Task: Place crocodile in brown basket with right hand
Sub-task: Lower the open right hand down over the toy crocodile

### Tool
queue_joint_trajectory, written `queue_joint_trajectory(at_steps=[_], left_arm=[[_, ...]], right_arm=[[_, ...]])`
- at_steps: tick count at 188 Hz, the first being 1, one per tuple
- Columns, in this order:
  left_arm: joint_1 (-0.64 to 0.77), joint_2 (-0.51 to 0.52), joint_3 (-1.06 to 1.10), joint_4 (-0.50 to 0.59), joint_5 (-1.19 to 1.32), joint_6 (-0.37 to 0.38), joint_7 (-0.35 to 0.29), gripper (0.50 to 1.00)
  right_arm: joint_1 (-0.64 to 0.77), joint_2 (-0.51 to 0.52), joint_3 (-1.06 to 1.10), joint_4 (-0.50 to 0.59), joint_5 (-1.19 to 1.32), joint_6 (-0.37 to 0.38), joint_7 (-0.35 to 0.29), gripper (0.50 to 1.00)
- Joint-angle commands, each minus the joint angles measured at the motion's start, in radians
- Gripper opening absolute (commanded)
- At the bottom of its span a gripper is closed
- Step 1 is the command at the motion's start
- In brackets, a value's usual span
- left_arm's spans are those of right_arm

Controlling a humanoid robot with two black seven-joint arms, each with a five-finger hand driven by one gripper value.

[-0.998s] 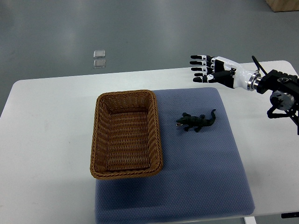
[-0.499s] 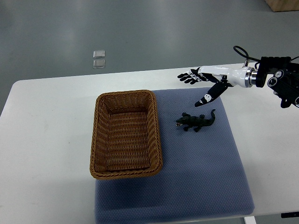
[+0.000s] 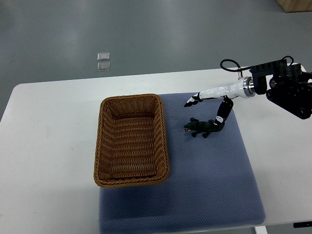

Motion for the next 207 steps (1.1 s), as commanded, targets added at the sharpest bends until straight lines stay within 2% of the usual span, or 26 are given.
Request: queue_joint_trajectory(at_steps=[1,17,42,207], left_arm=[[0.0,0.0,0.0,0.0,0.0,0.0,0.0,1.0],[0.0,0.0,0.0,0.0,0.0,0.0,0.0,1.0],[0.0,0.0,0.0,0.0,0.0,0.0,0.0,1.0],[0.0,0.0,0.0,0.0,0.0,0.0,0.0,1.0]], right_arm=[[0.023,0.004,-0.085,0.0,0.0,-0.094,0.047,0.924],[0.026,0.004,-0.131,0.0,-0.005,-0.155,0.069,0.924],[0.03,0.001,-0.192,0.009,-0.014,-0.189,0.069,0.924],[0.019,0.006,-0.223,0.018,-0.014,-0.197,0.069,0.924]])
